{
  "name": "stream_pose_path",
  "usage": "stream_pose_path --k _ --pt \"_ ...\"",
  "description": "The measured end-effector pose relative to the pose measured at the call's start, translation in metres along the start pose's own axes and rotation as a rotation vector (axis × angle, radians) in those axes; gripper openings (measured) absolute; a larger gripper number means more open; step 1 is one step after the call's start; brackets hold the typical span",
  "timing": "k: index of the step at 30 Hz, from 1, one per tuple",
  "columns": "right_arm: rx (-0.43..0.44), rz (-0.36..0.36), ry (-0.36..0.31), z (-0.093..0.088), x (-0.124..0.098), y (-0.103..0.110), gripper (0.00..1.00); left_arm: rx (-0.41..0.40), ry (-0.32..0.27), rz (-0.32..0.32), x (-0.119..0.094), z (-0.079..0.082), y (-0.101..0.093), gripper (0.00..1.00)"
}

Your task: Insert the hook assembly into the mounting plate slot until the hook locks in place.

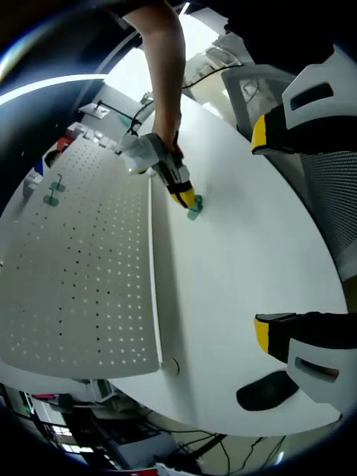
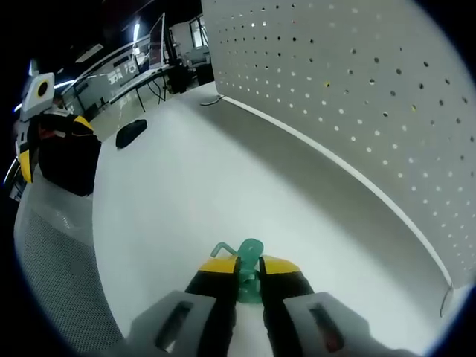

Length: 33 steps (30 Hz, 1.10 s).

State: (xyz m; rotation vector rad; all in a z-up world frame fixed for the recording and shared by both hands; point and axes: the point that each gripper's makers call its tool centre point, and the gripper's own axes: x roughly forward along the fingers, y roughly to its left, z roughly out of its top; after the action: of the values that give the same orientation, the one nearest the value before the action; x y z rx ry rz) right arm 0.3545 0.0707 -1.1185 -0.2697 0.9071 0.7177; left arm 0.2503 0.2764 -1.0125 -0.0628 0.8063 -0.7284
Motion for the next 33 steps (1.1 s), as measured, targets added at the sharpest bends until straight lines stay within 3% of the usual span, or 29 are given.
stream_pose_path --k 7,13,19,33 --pt "0.096 -0.006 0.010 -0.0001 -0.0046 -0.0045 0.08 0.001 -0.002 -0.002 0.0006 0.0004 -0.0004 0.89" --pt "0.073 0.010 0.014 0.0001 -0.0064 0.0000 0.14 0.004 -0.005 -0.006 0.0012 0.0016 -0.0018 0.88" --pt "0.028 0.008 0.030 -0.0024 -0.0085 -0.0018 0.14 0.005 -0.008 -0.010 0.0016 0.0020 -0.0027 0.88" --pt "0.003 0.023 0.034 0.0007 -0.0058 -0.0002 0.02 0.004 -0.008 -0.005 -0.0024 0.0004 -0.0015 0.88"
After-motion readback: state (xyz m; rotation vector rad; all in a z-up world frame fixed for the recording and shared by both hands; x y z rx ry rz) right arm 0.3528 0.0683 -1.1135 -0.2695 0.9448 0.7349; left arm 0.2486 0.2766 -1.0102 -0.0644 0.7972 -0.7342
